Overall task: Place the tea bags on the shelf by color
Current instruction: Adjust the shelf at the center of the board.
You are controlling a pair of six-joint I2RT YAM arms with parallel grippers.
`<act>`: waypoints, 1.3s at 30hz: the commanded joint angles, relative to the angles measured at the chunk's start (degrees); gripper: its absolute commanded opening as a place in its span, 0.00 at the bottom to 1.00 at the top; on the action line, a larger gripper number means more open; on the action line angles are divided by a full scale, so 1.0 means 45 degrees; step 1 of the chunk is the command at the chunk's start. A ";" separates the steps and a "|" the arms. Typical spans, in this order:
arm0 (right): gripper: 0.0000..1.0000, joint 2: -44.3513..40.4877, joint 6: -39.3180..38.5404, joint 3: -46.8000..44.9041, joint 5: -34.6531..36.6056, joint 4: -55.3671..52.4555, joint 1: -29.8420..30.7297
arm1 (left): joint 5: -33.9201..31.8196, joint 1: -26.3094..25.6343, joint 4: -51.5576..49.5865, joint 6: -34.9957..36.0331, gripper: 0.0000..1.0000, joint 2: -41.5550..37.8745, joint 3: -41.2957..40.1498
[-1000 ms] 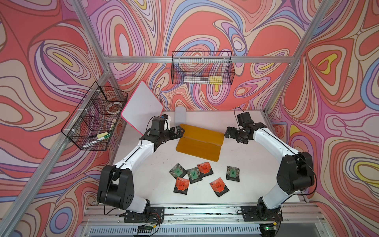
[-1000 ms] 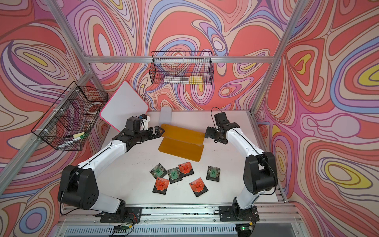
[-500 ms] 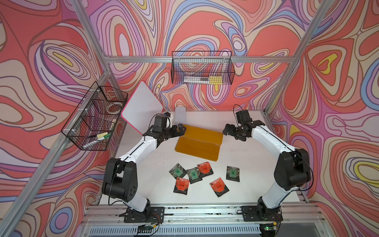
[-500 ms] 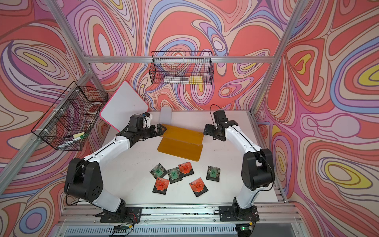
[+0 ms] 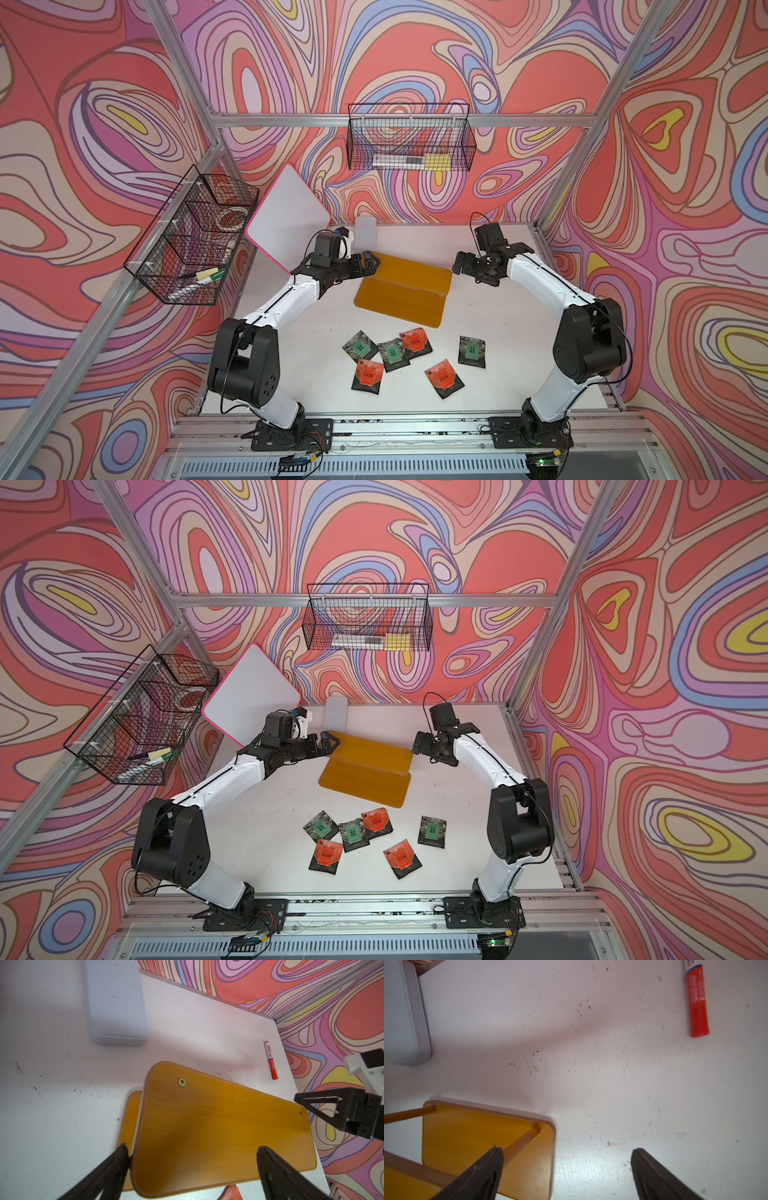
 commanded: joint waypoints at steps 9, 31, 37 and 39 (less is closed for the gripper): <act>0.98 -0.1505 -0.0052 -0.1183 0.0110 -0.0941 0.0085 | 0.0466 -0.0273 -0.0520 0.0377 0.99 -0.0214 0.0183; 0.98 -0.0775 -0.0134 -0.0241 -0.0596 -0.0885 0.0437 | 0.0240 -0.0623 -0.0560 0.0054 0.99 -0.1057 -0.0597; 0.98 -0.0203 -0.0116 0.0357 -0.0812 -0.0674 0.0438 | 0.0123 -0.0669 -0.0559 -0.0014 0.99 -0.1252 -0.0924; 0.98 0.0041 -0.0126 0.0600 -0.0808 -0.0629 0.0447 | 0.0115 -0.0693 -0.0525 -0.0063 0.99 -0.1352 -0.1013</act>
